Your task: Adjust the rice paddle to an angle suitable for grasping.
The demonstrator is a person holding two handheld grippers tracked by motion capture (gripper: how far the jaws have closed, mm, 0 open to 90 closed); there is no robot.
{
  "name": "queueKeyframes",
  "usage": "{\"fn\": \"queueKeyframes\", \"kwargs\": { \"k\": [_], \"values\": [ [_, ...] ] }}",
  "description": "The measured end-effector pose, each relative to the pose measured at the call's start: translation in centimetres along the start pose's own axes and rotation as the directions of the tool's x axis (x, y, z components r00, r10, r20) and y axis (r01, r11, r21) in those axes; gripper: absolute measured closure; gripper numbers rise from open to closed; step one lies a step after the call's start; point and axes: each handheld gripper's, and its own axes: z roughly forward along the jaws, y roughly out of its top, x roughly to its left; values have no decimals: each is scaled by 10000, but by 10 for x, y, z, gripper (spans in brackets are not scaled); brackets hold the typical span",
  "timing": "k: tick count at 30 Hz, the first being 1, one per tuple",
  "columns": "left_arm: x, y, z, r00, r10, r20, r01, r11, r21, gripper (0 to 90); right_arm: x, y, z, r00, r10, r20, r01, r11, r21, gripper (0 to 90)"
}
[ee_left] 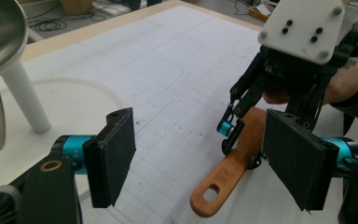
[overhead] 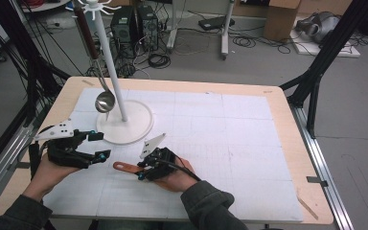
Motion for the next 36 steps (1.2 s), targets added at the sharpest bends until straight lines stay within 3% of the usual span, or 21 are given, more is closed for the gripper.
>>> {"fn": "queueKeyframes", "kwargs": {
  "k": [17, 26, 36],
  "values": [
    [-3, -7, 18, 9971, -67, 752, 20, 9981, 613, 347, 2, 1, -21, 9998, -60, 188, 71, 9982, -593, 653],
    [-5, -11, 29, 9952, -156, 969, 55, 9947, 1028, 340, 3, 1, -29, 9995, -46, 308, 70, 9970, -769, 653],
    [-11, -12, 45, 9886, -391, 1451, 178, 9892, 1454, 420, 6, 1, -36, 9993, -107, 346, 139, 9956, -924, 652]
  ]
}}
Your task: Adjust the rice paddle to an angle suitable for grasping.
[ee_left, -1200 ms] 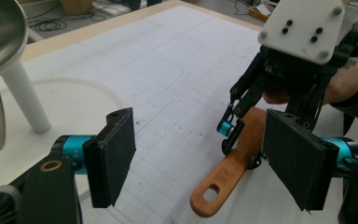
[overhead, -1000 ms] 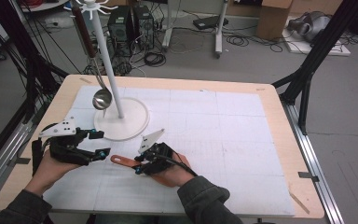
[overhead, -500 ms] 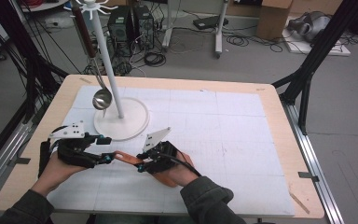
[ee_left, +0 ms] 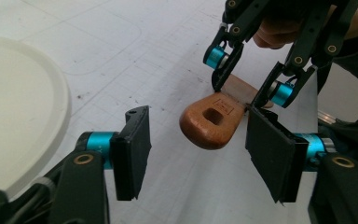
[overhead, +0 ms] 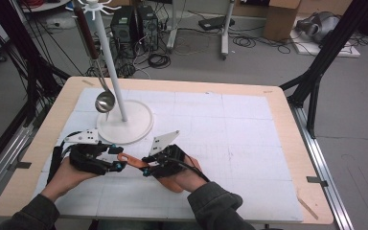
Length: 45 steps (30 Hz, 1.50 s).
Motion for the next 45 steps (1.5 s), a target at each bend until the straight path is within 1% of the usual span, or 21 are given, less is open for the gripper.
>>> {"fn": "queueKeyframes", "kwargs": {
  "k": [4, 7, 8, 9, 12, 13, 16, 17, 18, 21, 24, 26, 27, 29, 32, 33, 34, 36, 38, 43, 45],
  "values": [
    [-2, 1, 6, 9997, 34, 253, -36, 10000, 73, 485, 1, 0, -2, 10000, 10, 55, -10, 10000, -13, 652],
    [-3, 3, 9, 9990, 74, 434, -77, 9999, 73, 554, 2, 0, -4, 9999, -48, 120, 49, 10000, -44, 652],
    [-4, 3, 9, 9991, 92, 423, -95, 9999, 68, 571, 3, 0, -4, 9999, -40, 137, 41, 10000, -59, 652],
    [-4, 3, 10, 9991, 20, 430, -21, 10000, 31, 571, 2, 0, -4, 9999, -12, 113, 13, 10000, -76, 652],
    [-5, 4, 10, 9987, -9, 515, 8, 10000, 16, 580, 2, -1, -5, 9999, -8, 106, 10, 9999, -138, 650],
    [-5, 4, 10, 9986, 9, 524, -10, 10000, 16, 583, 2, -2, -6, 9999, 144, 64, -143, 9998, -118, 650],
    [-5, 4, 9, 9986, 47, 521, -48, 10000, 13, 588, 0, -3, -4, 9997, 233, -123, -235, 9996, -154, 642],
    [-5, 4, 9, 9985, 84, 538, -85, 10000, 15, 591, 0, -3, -5, 9993, 336, -144, -338, 9993, -130, 641],
    [-6, 4, 9, 9983, 35, 577, -33, 10000, -41, 598, -1, -3, -4, 9989, 401, -248, -405, 9991, -148, 639],
    [-8, 5, 9, 9978, 178, 636, -175, 9998, -55, 628, -3, -6, -1, 9967, 655, -470, -650, 9978, 120, 617],
    [-9, 5, 10, 9975, 178, 688, -171, 9998, -100, 648, -3, -6, 0, 9960, 592, -674, -580, 9981, 196, 682],
    [-9, 6, 9, 9972, 246, 703, -238, 9996, -122, 656, -2, -5, 0, 9957, 531, -755, -517, 9984, 207, 698],
    [-10, 6, 8, 9973, 266, 689, -255, 9995, -169, 657, -3, -5, -1, 9954, 525, -805, -508, 9985, 221, 701],
    [-10, 7, 6, 9970, 264, 724, -247, 9994, -247, 630, -3, -5, -3, 9946, 505, -903, -493, 9987, 148, 734],
    [-11, 9, 4, 9971, 259, 720, -226, 9987, -462, 590, -5, -4, -9, 9939, 640, -901, -630, 9979, 136, 755],
    [-11, 9, 4, 9974, 277, 662, -249, 9988, -421, 563, -5, -4, -11, 9938, 645, -910, -635, 9979, 139, 801],
    [-11, 10, 4, 9971, 266, 718, -232, 9986, -475, 555, -5, -4, -13, 9929, 642, -998, -638, 9979, 74, 813],
    [-12, 11, 4, 9973, 283, 679, -252, 9986, -458, 541, -5, -2, -17, 9951, 505, -853, -499, 9987, 89, 817],
    [-13, 13, 4, 9973, 321, 665, -289, 9984, -486, 525, -6, -1, -20, 9949, 533, -855, -530, 9986, 56, 819],
    [-15, 19, 4, 9968, 380, 701, -339, 9977, -590, 499, -6, 1, -27, 9925, 667, -1023, -712, 9967, -402, 823],
    [-17, 23, 4, 9961, 461, 757, -410, 9969, -675, 503, -5, 4, -29, 9923, 585, -1093, -648, 9964, -553, 824]
  ]
}}
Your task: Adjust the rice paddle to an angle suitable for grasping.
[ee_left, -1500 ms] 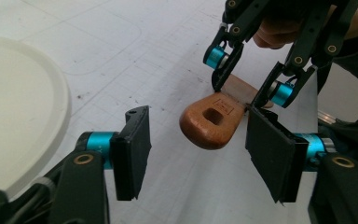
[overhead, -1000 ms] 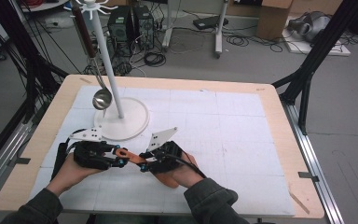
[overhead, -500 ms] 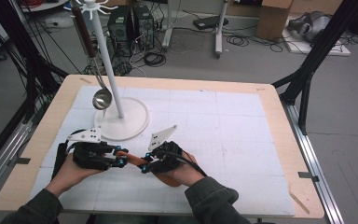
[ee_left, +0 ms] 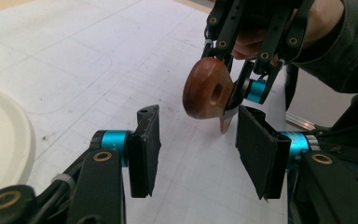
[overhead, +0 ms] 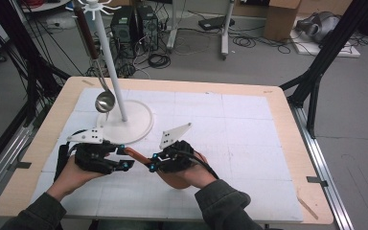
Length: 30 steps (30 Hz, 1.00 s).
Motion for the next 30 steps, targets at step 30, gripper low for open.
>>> {"fn": "queueKeyframes", "kwargs": {
  "k": [30],
  "values": [
    [-8, 22, -4, 9973, 510, 537, -472, 9964, -699, 765, 1, -13, -12, 9998, -185, 42, 182, 9984, 542, 770]
  ]
}}
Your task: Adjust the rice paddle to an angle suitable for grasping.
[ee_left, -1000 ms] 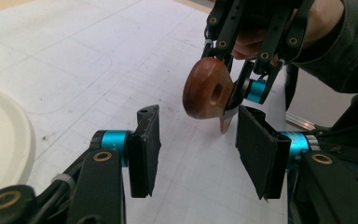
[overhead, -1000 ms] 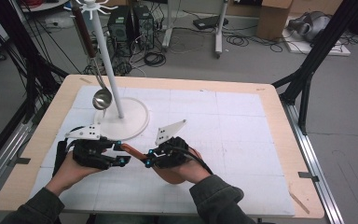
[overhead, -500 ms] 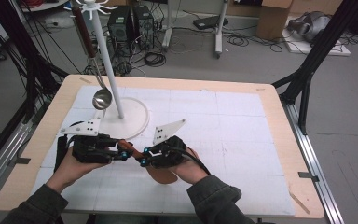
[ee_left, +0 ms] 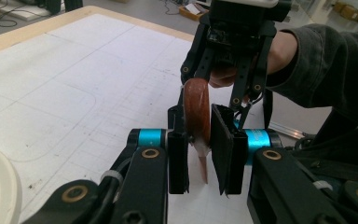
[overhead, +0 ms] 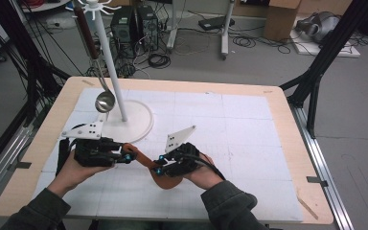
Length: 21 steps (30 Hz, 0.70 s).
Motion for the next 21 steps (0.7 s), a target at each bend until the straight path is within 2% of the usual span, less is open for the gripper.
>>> {"fn": "queueKeyframes", "kwargs": {
  "k": [9, 16, 21],
  "values": [
    [-2, 4, 0, 9999, 25, 122, -24, 9999, -120, 738, -2, 0, 1, 9986, -194, -487, 185, 9996, -191, 834],
    [-3, 4, 4, 9998, -4, 186, 5, 10000, -24, 644, -2, 4, 1, 9983, -150, -572, 106, 9971, -760, 836],
    [-5, 5, 10, 9995, 117, 303, -124, 9997, 222, 634, -2, 8, 5, 9983, -162, -564, 111, 9959, -903, 836]
  ]
}}
